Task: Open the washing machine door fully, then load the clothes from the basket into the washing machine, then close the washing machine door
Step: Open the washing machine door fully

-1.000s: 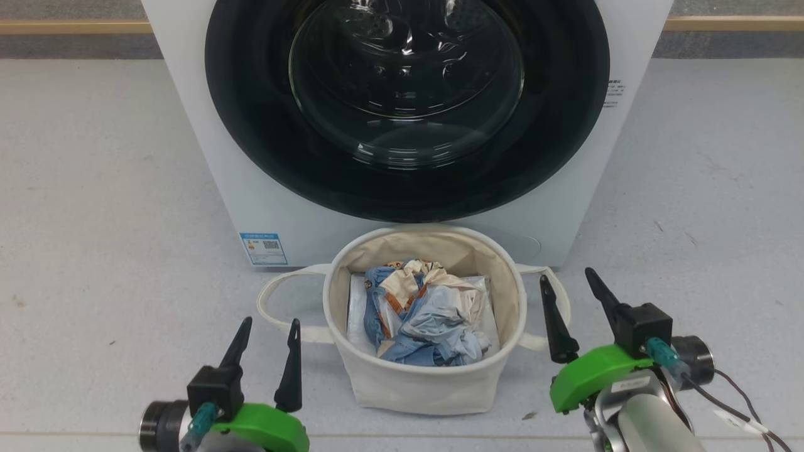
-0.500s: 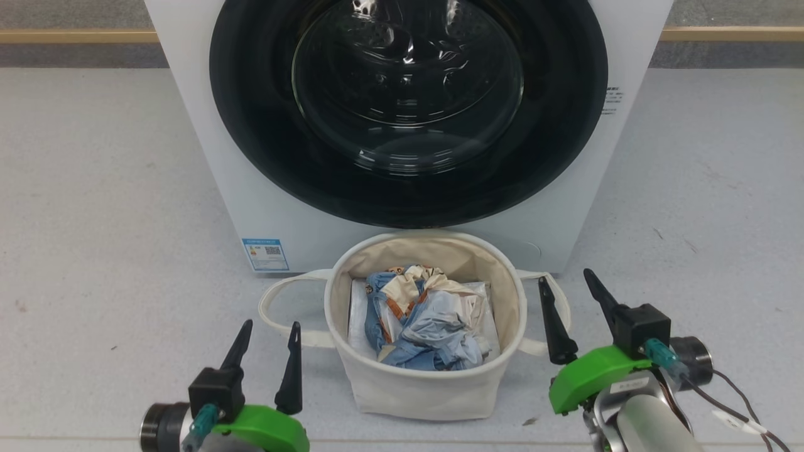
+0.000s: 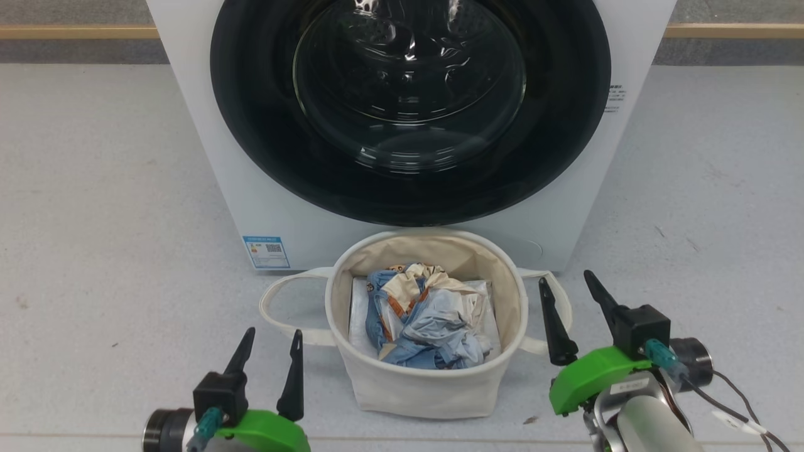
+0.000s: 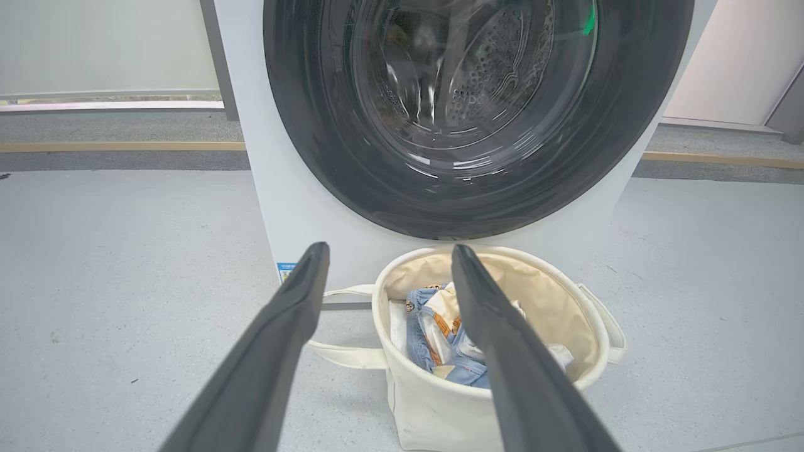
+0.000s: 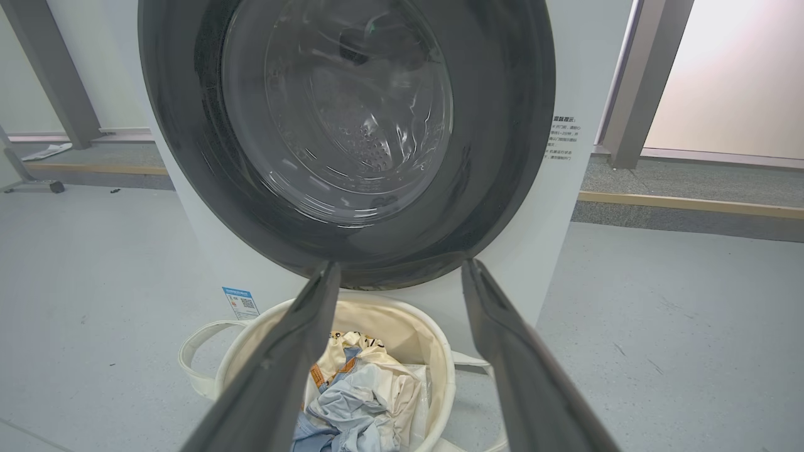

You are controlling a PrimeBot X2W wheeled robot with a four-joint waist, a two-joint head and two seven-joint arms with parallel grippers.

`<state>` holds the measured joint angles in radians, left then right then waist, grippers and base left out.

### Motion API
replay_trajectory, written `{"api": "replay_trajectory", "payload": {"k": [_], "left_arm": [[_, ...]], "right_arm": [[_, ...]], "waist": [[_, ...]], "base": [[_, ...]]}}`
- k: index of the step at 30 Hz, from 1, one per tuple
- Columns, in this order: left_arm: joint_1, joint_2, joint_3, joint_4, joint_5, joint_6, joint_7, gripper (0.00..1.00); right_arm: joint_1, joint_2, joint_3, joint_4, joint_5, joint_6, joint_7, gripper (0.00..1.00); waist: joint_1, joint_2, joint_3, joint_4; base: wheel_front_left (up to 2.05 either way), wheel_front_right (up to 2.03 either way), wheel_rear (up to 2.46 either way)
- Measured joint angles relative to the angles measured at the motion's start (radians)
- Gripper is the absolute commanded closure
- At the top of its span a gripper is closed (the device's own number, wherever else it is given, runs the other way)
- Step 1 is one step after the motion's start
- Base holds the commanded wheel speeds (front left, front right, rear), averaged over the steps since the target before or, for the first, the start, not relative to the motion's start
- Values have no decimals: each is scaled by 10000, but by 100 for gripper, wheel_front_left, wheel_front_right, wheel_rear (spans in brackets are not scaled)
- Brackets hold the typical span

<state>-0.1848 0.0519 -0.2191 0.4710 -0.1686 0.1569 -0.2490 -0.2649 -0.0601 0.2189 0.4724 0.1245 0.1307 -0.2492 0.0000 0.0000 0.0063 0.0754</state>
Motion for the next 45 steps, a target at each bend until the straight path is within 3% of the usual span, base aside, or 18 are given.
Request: {"api": "replay_trajectory", "payload": {"k": [11, 35, 45], "left_arm": [[-7, 31, -240, 92, 173, 4, 0, 0], [-22, 36, -280, 4, 142, 188, 0, 0], [-39, 36, -385, -153, 274, 171, -2, 0]], "right_arm": [[-8, 29, -8, 19, 0, 0, 0, 0], [-7, 54, -33, 127, 0, 0, 0, 0], [-18, 23, -48, 180, -13, 0, 0, 0]], "waist": [[0, 0, 17, -50], [0, 0, 158, 12], [0, 0, 187, 102]], "base": [[9, 72, -80], [121, 113, -234], [58, 58, -116]]}}
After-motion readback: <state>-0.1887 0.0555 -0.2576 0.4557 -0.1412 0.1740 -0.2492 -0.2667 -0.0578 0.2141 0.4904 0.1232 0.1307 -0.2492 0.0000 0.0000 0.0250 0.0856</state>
